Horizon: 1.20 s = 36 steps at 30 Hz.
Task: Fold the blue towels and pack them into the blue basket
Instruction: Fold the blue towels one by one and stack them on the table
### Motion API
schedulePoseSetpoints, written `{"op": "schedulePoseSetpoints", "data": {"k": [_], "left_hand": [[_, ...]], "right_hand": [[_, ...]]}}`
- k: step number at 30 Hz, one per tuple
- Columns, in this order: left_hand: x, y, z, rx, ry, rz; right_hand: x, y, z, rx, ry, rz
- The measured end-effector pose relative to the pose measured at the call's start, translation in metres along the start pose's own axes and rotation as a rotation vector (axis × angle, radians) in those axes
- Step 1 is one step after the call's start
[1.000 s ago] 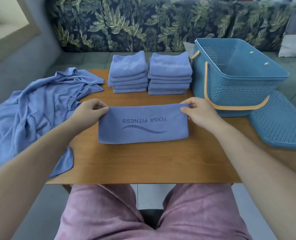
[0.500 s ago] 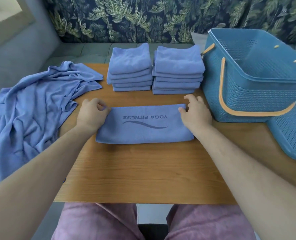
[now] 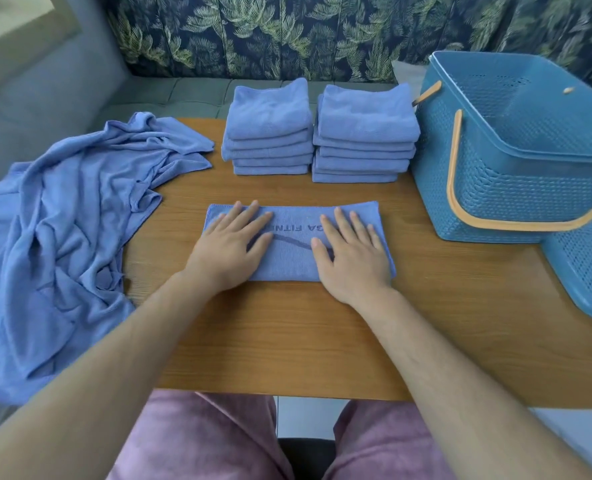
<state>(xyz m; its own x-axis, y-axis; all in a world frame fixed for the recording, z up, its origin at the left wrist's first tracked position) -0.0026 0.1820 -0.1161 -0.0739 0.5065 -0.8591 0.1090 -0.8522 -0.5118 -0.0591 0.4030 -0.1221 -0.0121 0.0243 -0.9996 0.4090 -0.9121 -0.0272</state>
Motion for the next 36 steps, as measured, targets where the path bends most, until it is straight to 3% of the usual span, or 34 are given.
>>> {"op": "schedulePoseSetpoints", "data": {"k": [7,11,14,21,27,36], "left_hand": [[-0.016,0.026,-0.007,-0.085,0.031,0.041],[-0.014,0.022,-0.006,-0.102,0.013,0.059],[-0.014,0.017,-0.006,-0.139,0.018,0.068],[-0.021,0.0,-0.061,-0.078,-0.217,0.048],[0.006,-0.021,-0.125,0.007,-0.284,-0.184],[0.009,-0.026,-0.147,0.263,-0.147,-0.292]], "right_hand": [[-0.002,-0.02,-0.005,0.079,-0.002,-0.116],[-0.012,0.022,-0.02,0.002,-0.288,-0.021],[-0.006,0.065,-0.035,-0.097,-0.339,0.067],[-0.005,0.024,-0.051,-0.065,-0.41,0.268],[-0.017,-0.003,-0.11,-0.34,-0.297,0.412],[-0.005,-0.032,-0.159,-0.368,-0.185,0.425]]}}
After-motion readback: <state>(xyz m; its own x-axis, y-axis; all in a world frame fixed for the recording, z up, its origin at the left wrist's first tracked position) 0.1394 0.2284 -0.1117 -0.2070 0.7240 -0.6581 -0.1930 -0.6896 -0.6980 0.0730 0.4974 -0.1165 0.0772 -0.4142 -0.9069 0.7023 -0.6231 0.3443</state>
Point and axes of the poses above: each hand's wrist, its own z-axis towards the middle knuckle, its own x-axis out of the palm, y = z × x, the point moved 1 cm from there along z, towards the middle knuckle, and after that the axes turned 13 degrees about -z, right-handed, at the moved point
